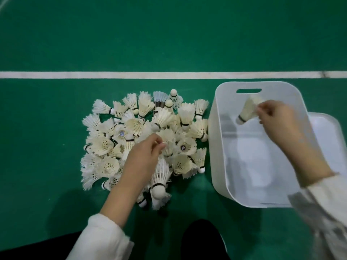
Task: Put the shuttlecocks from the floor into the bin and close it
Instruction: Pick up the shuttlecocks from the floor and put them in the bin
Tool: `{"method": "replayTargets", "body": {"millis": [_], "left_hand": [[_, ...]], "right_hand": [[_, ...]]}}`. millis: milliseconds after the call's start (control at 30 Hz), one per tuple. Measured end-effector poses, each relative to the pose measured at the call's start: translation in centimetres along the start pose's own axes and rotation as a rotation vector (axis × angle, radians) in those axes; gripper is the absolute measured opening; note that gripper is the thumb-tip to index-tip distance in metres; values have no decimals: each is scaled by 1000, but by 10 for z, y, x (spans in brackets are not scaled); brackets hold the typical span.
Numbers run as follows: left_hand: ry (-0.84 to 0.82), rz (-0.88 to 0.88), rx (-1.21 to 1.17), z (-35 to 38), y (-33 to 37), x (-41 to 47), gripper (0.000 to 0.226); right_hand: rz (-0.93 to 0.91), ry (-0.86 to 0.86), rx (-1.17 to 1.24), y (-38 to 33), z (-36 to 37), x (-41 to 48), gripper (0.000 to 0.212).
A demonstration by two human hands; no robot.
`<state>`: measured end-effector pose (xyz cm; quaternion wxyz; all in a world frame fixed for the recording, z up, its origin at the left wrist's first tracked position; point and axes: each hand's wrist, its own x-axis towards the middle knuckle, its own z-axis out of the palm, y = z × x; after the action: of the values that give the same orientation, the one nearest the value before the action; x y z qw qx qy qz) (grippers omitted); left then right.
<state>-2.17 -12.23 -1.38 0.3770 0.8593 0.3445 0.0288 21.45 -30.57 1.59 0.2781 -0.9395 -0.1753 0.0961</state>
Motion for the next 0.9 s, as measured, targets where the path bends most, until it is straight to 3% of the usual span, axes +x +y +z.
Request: {"method": "replayTargets", "body": {"millis": [167, 367, 500, 567, 633, 700, 800, 900], "left_hand": [[31, 21, -97, 2, 19, -13, 16], [10, 51, -142, 3, 31, -15, 14], [-13, 59, -149, 0, 36, -15, 13], [-36, 61, -170, -2, 40, -16, 13], [-59, 63, -217, -4, 45, -17, 12], [-71, 86, -218, -6, 52, -18, 13], [-77, 147, -183, -8, 63, -19, 11], [-30, 196, -204, -9, 75, -21, 10]], "right_hand": [[23, -340, -218, 28, 66, 22, 22], [23, -375, -198, 42, 96, 34, 27], [-33, -474, -83, 45, 90, 28, 53], [-94, -389, -20, 35, 72, 18, 54], [-193, -240, 82, 15, 44, -2, 43], [-367, -202, 213, -12, 18, -32, 32], [-570, -421, 216, -47, -1, -74, 33], [-453, -589, 211, -58, 4, -83, 36]]}}
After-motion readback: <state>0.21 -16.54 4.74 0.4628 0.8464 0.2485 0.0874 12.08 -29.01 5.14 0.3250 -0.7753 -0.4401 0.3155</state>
